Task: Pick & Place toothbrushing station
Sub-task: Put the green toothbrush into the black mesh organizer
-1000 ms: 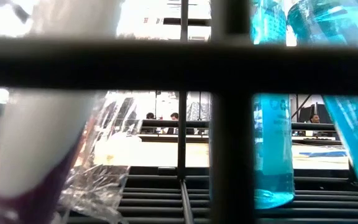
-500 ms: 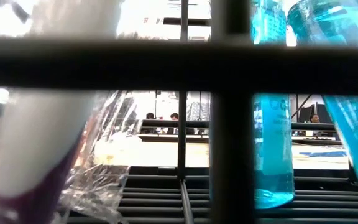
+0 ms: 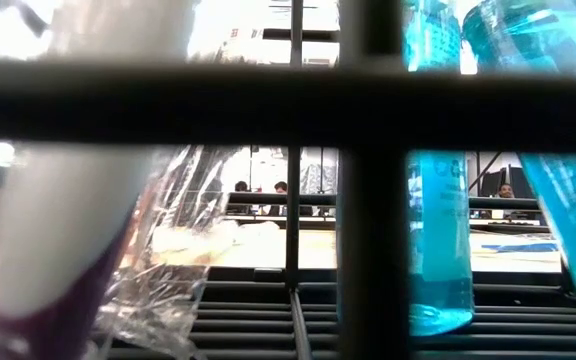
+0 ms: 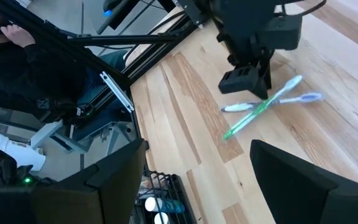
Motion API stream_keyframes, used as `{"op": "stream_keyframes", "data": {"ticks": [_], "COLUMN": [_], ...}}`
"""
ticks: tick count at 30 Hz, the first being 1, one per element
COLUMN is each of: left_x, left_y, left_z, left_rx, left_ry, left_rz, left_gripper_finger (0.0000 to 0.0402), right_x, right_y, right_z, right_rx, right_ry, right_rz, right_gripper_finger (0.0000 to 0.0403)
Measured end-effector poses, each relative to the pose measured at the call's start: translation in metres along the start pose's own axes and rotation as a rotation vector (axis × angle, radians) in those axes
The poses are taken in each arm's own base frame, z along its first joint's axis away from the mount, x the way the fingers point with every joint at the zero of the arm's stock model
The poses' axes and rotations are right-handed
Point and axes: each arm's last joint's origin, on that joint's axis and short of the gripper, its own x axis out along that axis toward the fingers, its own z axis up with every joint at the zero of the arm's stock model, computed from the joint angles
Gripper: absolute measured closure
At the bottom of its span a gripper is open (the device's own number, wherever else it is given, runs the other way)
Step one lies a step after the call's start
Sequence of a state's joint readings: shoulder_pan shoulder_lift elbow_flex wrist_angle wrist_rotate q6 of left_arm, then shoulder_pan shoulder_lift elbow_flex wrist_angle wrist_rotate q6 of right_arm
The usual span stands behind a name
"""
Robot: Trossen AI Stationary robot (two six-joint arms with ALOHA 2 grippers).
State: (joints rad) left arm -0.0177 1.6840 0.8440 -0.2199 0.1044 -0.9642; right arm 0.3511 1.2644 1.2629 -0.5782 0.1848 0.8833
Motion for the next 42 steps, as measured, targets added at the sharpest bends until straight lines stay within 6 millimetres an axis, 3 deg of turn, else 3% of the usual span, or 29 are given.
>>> {"op": "stream_keyframes", "data": {"ticks": [7,17,22,26,33,42], "left_x": [-0.001,-0.001,-0.009,-0.015,-0.009,0.0], "left_y": [-0.018,-0.021,-0.035,-0.043,-0.031,-0.034], "left_z": [0.001,-0.007,-0.009,0.0,0.002,0.004], "left_rx": [0.095,0.044,0.072,0.04,-0.063,-0.063], "left_ry": [-0.062,-0.082,-0.113,-0.14,-0.07,-0.067], "left_rz": [-0.155,-0.069,0.01,-0.015,0.071,0.053], "left_gripper_finger": [0.0266,0.0278,0.0293,0.0274,0.0225,0.021], "right_x": [0.0,0.0,0.0,0.0,0.0,0.0], "right_y": [0.0,0.0,0.0,0.0,0.0,-0.004], "right_z": [0.0,0.0,0.0,0.0,0.0,-0.003], "right_rx": [0.0,-0.003,-0.013,-0.018,-0.029,-0.037], "right_ry": [0.0,0.0,-0.001,-0.001,0.002,0.032], "right_rz": [0.0,0.0,0.001,0.0,-0.004,-0.039], "right_gripper_finger": [0.0121,0.0121,0.0121,0.0121,0.0121,0.0121]}}
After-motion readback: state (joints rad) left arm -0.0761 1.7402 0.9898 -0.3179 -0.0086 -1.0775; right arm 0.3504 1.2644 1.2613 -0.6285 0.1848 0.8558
